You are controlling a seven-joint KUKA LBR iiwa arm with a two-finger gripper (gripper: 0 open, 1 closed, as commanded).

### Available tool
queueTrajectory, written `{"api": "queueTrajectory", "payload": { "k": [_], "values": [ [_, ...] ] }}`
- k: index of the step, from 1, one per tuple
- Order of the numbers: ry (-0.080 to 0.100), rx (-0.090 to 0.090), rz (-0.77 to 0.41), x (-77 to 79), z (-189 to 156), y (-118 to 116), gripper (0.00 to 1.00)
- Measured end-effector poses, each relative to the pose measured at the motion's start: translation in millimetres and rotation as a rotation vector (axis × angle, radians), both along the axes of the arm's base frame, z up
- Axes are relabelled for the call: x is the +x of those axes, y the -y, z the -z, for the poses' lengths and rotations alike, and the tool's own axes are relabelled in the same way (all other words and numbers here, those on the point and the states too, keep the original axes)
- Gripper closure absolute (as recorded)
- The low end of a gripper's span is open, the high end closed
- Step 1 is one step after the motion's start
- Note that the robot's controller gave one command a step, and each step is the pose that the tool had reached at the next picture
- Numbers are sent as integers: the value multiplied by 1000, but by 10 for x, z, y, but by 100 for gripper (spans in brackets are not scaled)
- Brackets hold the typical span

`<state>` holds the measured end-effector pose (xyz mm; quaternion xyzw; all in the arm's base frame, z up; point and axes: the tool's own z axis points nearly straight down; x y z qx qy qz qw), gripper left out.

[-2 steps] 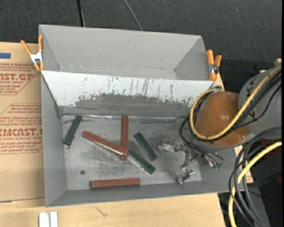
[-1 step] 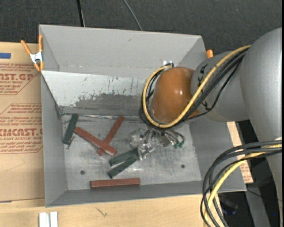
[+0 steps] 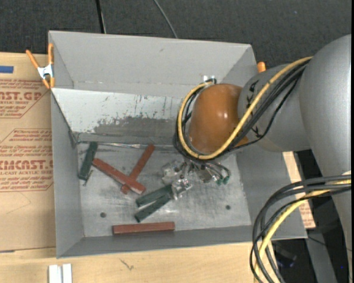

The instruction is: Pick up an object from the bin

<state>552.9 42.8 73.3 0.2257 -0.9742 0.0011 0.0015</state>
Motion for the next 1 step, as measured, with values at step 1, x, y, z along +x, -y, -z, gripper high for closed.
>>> {"api": "queueTrajectory", "payload": {
  "k": [1],
  "values": [
    [5, 4, -89, -103, -1206, -73, 100]
  ]
}}
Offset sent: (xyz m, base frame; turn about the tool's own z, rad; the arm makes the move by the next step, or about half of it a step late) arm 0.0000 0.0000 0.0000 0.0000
